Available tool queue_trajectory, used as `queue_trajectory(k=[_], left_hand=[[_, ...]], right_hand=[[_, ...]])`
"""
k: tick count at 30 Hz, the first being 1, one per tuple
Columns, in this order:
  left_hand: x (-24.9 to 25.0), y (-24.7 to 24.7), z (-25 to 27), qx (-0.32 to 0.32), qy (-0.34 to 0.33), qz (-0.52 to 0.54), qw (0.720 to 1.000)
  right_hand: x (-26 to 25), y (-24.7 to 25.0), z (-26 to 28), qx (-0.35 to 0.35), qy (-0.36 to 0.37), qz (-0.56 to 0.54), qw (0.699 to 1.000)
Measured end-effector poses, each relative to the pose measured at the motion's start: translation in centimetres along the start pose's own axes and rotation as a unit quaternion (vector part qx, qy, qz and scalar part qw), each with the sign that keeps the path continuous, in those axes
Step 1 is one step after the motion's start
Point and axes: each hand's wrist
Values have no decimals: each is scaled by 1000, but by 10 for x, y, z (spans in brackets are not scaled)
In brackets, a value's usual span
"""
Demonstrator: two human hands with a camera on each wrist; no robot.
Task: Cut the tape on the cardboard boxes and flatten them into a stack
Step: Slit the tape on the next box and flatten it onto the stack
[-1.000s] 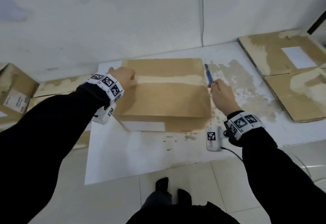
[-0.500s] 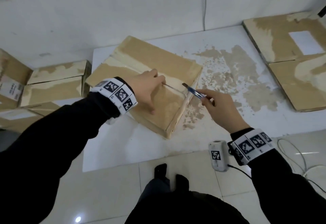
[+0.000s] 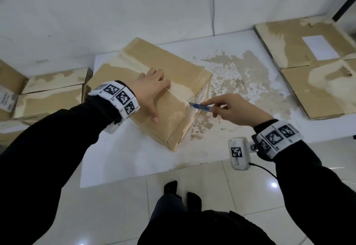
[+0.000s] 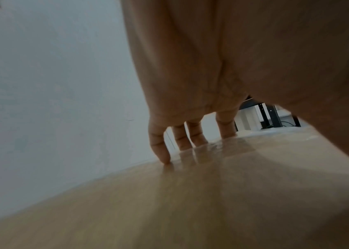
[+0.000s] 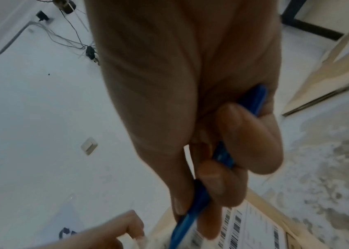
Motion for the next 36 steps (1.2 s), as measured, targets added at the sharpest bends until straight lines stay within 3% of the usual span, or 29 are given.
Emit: queue_trajectory(k=[2, 6, 8, 12, 15, 17, 20, 23, 27, 28, 32, 36], left_hand=[[2, 0, -1, 5, -1, 2, 1000], [-2, 6, 0, 63, 12, 18, 998], [-2, 9, 1, 81, 6, 4, 997], [-1, 12, 0, 36, 8, -35, 999], [15, 8, -6, 21, 63, -31, 997], [31, 0, -10, 31, 144, -1, 989], [35, -12, -17, 70, 272, 192, 940], [28, -19, -18, 123, 330, 409, 842], [33, -31, -16, 175, 404, 516, 735], [35, -32, -18, 182, 411, 519, 727], [40, -29, -22, 186, 419, 493, 740], [42, -34, -23, 194, 423, 496, 733]], right_hand=[[-1, -1, 1, 6, -6, -19, 1000], [7, 2, 26, -128, -2, -38, 991], [20, 9, 38, -82, -34, -72, 993], [22, 14, 36, 122, -61, -117, 984], [11, 1, 23, 143, 6, -43, 989], [9, -11, 18, 135, 51, 33, 989], [18, -26, 19, 134, 65, 40, 988], [21, -31, 23, 148, 78, 38, 985], [13, -32, 27, 189, 143, 151, 960], [12, -31, 28, 197, 151, 166, 954], [11, -32, 29, 206, 137, 227, 942], [4, -39, 17, 227, 91, 265, 933]])
Point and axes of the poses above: each hand's wrist, its own z-axis away from the middle knuckle, its own y-axis out of the back of the hand, x = y × z, and after that the axes turned 12 degrees about x, right-handed
